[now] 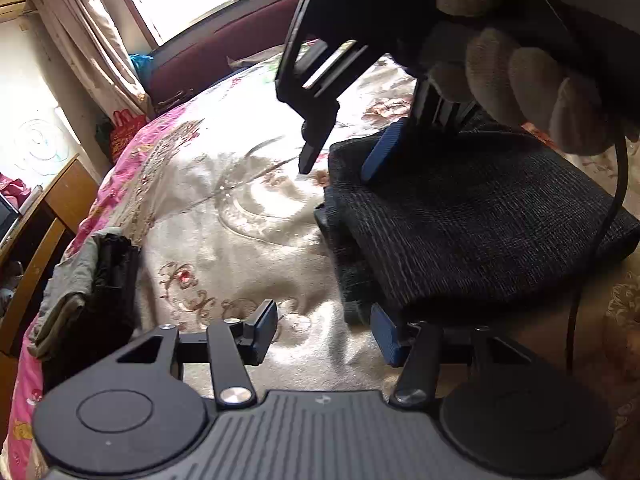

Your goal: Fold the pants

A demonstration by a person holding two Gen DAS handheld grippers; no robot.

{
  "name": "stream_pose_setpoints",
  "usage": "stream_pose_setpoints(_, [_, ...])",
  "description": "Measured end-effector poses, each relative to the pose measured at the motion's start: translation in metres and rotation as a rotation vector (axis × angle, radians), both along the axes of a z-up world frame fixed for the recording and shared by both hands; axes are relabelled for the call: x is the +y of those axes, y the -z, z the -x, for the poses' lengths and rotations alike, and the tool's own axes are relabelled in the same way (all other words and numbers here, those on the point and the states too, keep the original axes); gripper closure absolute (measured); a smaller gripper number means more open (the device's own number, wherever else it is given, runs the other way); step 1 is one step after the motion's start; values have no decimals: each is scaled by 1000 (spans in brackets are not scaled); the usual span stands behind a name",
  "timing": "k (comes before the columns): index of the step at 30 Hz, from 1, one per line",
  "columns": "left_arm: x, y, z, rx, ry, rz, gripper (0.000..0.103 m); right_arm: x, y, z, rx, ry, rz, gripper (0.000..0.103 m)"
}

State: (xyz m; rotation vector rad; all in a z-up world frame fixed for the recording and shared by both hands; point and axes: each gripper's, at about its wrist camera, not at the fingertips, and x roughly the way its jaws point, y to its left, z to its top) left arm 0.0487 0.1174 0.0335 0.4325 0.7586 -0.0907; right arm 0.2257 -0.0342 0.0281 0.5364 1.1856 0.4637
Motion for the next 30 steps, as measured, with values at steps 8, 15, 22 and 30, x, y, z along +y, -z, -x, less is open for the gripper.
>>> stream_pose_setpoints(8, [-11,-29,-15,-94,53,54,36,-38,7,-5,-112,-196,180,67])
stream_pose_setpoints(15, [-26,29,-74,17,141,42,33,-48,31,-31,-92,-185,117,80])
stream_pose_setpoints(22, [-25,14,-77,16,117,-1,32,-59,31,-17,-245,-242,326,83])
stream_pose_setpoints(30, [-20,5,-87,-16,46,74,30,-88,13,8,-333,-113,219,74])
